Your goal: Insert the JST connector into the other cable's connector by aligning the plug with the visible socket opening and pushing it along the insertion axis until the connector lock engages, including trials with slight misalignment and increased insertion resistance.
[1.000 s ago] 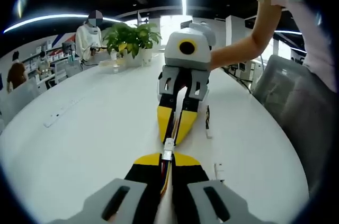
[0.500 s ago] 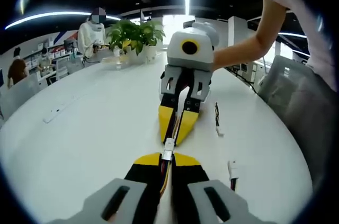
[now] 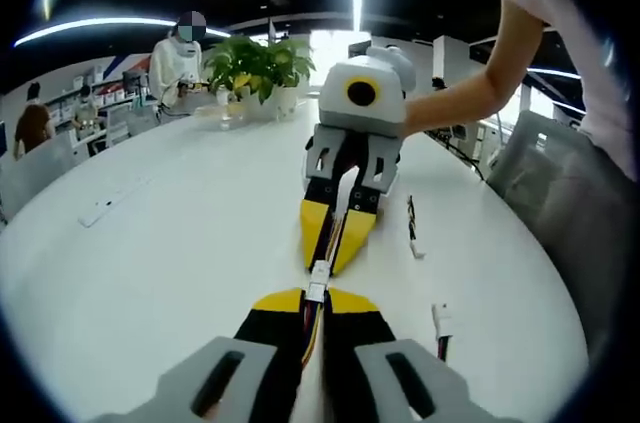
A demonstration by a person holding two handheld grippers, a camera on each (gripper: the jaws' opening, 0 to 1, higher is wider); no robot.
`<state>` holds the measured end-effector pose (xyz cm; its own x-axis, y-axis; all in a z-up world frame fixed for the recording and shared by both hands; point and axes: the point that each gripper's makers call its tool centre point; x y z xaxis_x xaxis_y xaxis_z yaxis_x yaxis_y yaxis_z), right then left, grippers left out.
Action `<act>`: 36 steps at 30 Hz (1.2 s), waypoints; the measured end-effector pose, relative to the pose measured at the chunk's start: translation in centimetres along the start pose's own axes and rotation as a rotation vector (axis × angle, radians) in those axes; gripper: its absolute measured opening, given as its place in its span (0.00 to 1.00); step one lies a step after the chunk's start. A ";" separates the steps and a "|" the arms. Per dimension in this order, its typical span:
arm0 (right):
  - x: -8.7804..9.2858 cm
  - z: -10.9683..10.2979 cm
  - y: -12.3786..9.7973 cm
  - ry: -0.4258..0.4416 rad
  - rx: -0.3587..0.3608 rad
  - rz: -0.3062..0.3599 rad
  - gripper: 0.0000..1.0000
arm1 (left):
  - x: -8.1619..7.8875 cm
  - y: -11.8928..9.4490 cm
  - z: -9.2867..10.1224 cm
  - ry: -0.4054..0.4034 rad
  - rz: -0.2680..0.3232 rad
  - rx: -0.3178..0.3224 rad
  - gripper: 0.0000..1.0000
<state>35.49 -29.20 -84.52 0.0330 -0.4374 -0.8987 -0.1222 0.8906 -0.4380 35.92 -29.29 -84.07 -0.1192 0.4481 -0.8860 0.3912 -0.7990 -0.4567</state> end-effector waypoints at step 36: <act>-2.1 -0.1 -1.1 0.034 0.050 0.037 0.12 | -1.3 -1.1 -1.3 0.037 -0.013 -0.102 0.11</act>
<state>35.46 -29.28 -82.17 -0.0047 -0.4072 -0.9133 -0.0729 0.9110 -0.4058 36.84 -28.45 -82.29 -0.0915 0.4743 -0.8756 0.4811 -0.7488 -0.4559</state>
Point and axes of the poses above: the point that each gripper's makers call its tool centre point, and the gripper's own axes: y roughly forward along the fingers, z roughly to its right, x roughly out of its underside, and after that the axes turned 11 degrees about -x, right-handed
